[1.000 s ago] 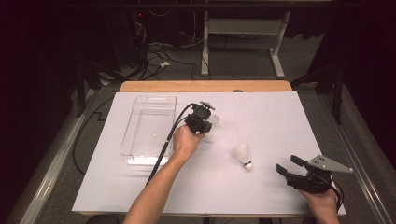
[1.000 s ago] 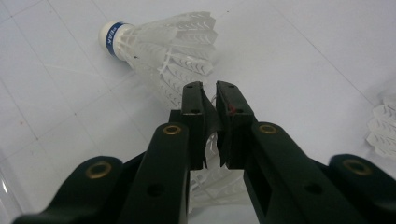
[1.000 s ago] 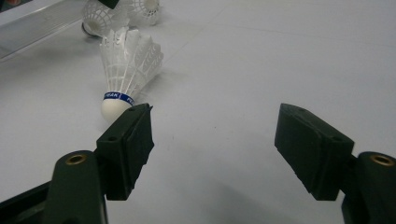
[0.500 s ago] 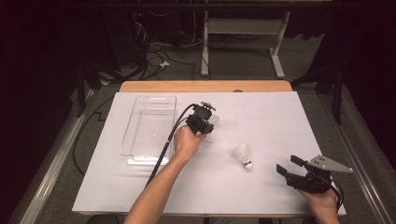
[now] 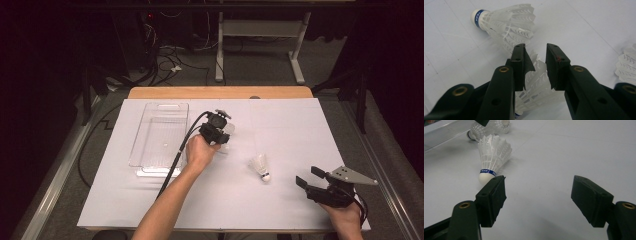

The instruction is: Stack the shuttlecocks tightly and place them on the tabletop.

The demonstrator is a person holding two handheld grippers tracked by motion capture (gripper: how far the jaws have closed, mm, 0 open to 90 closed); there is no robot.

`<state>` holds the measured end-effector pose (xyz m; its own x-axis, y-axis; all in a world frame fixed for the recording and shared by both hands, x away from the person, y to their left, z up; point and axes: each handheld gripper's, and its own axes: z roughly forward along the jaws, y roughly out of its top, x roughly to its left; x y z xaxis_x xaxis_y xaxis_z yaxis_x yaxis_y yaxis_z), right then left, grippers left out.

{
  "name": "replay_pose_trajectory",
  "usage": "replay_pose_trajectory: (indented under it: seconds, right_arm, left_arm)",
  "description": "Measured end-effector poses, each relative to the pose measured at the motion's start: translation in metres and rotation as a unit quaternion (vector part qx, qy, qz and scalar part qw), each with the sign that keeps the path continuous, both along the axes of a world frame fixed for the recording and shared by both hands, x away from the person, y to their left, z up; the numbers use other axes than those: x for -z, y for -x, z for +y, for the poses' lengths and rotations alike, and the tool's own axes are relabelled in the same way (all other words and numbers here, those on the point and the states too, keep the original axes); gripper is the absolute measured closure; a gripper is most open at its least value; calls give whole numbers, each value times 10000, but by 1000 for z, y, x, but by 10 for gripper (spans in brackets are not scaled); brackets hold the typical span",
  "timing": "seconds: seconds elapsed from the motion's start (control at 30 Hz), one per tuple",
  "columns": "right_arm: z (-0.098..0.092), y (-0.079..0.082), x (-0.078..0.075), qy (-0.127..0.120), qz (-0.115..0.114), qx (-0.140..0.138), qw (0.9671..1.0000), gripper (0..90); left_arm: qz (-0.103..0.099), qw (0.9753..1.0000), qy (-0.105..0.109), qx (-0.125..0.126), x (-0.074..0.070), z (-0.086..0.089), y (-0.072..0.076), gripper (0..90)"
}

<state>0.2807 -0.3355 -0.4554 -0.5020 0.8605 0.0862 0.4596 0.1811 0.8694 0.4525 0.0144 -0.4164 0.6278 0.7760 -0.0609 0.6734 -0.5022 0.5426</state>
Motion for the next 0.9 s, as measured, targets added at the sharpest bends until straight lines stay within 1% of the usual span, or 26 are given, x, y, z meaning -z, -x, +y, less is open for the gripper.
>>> replay_pose_trajectory:
  seconds: [0.3, 0.43, 0.53, 0.9]
  right_arm:
    - [0, 0, 0, -17, 5, 0, 10000, 281]
    - [0, -1, 0, -16, 9, -9, 10000, 281]
    - [-1, 0, 0, -21, 9, 2, 10000, 281]
    - [-1, 0, 0, -20, 3, 0, 10000, 281]
  left_arm:
    - [45, 10000, 20, -7, 0, 0, 0, 651]
    - [74, 10000, 13, -9, 1, -1, -1, 612]
    - [81, 10000, 18, -15, 2, -2, 0, 601]
    - [92, 10000, 11, 1, 1, -1, 1, 595]
